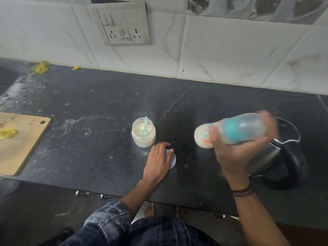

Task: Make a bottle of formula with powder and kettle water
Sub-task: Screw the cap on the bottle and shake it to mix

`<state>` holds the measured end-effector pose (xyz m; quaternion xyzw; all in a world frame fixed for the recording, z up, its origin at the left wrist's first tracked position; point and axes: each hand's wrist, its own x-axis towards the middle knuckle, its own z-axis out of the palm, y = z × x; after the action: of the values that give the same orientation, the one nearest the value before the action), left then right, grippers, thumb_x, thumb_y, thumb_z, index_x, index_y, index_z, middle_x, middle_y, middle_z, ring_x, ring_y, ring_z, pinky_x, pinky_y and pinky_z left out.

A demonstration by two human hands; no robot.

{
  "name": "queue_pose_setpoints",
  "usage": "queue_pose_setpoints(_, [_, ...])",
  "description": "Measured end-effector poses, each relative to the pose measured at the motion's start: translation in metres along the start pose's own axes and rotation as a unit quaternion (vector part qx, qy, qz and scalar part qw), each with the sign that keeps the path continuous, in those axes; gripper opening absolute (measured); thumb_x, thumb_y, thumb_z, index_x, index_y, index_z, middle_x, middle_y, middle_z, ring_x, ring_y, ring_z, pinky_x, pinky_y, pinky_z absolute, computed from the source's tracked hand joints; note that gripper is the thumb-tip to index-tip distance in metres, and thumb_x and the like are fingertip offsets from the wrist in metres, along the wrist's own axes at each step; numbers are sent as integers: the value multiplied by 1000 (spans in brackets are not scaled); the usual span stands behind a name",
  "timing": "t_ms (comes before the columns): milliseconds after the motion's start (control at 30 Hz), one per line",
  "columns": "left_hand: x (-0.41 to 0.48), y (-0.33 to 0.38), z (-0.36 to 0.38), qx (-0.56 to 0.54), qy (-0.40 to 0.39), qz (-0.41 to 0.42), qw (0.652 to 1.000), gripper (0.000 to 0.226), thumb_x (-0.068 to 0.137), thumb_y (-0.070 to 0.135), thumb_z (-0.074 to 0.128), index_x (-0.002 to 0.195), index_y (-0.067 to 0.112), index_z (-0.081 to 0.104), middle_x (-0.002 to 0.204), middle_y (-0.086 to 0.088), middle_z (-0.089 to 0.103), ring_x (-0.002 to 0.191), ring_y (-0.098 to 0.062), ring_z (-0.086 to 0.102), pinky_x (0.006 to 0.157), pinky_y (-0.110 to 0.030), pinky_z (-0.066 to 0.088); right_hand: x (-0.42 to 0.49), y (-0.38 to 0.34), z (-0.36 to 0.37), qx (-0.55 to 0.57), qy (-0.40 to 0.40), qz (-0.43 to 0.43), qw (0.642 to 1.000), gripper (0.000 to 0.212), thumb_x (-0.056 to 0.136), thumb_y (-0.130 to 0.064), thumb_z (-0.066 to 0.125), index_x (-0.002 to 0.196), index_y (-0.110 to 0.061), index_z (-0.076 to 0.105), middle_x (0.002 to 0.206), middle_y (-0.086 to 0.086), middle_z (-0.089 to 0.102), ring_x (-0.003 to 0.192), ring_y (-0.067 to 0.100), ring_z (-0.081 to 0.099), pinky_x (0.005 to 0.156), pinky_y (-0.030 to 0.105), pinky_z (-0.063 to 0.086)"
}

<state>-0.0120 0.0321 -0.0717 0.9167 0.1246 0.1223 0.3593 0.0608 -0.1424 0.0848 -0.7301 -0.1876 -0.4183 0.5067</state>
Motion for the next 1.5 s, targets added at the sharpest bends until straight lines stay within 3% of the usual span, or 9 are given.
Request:
queue_pose_setpoints(200, [0,-1,0,-3,-3,-5,1000,28,106,28,48,128,13,56,130,-2,59,119,-19,50,105,-32,41,-9,-8,0,47,-229,105,967,87,70,-25,88,140,-26,37,139,-31,41,118,-14,48,98,13,44])
queue_pose_setpoints(400, [0,0,1,0,4,-3,1000,26,105,27,49,126,13,56,128,-1,59,117,-17,48,103,-29,39,33,-34,-12,142,64,105,982,84,86,-8,72,144,15,16,134,-20,45,114,-14,54,92,13,47])
queue_pose_setpoints(533, [0,-4,2,-3,6,-2,1000,26,104,27,50,127,15,55,128,1,58,117,-15,46,103,-25,36,13,-26,-6,67,-175,81,979,85,72,-22,89,140,-8,38,135,-40,41,115,-18,49,96,8,42])
queue_pose_setpoints(667, [0,-3,3,3,1,-10,1000,27,105,28,49,128,15,55,130,1,58,118,-14,46,102,-24,36,31,-34,-7,225,24,190,955,82,78,-25,81,140,-13,29,132,8,42,108,9,55,87,30,51])
queue_pose_setpoints(833, [0,-4,4,4,0,1,1000,26,104,25,50,127,13,55,128,0,58,117,-16,46,102,-22,34,29,-32,-3,143,-117,154,971,80,73,-1,83,135,-9,33,129,1,44,106,-7,55,86,17,50])
queue_pose_setpoints(1000, [1,-4,5,7,5,-7,1000,26,105,29,49,127,16,55,127,2,58,116,-15,47,102,-26,38,37,-15,-7,255,88,267,925,91,83,-34,83,148,-7,26,139,16,48,117,22,61,96,42,53])
queue_pose_setpoints(1133, [0,-5,4,-7,3,-9,1000,26,105,30,49,127,17,55,127,3,58,117,-14,46,102,-22,34,25,-10,0,138,-162,216,953,81,73,-18,86,138,-14,38,134,-19,50,108,7,62,91,33,56])
queue_pose_setpoints(1333, [1,-6,6,-3,4,-13,1000,26,105,30,48,127,17,54,128,4,57,118,-14,47,103,-25,37,40,-30,-4,182,94,215,955,74,85,-18,71,143,-8,25,136,6,44,112,12,58,90,31,54])
queue_pose_setpoints(1500, [0,-4,4,-10,4,-7,1000,26,104,28,49,126,15,55,126,2,58,117,-16,47,102,-23,36,26,-23,-2,115,-131,169,970,77,74,-19,81,136,-15,37,130,-17,44,111,-1,54,96,27,50])
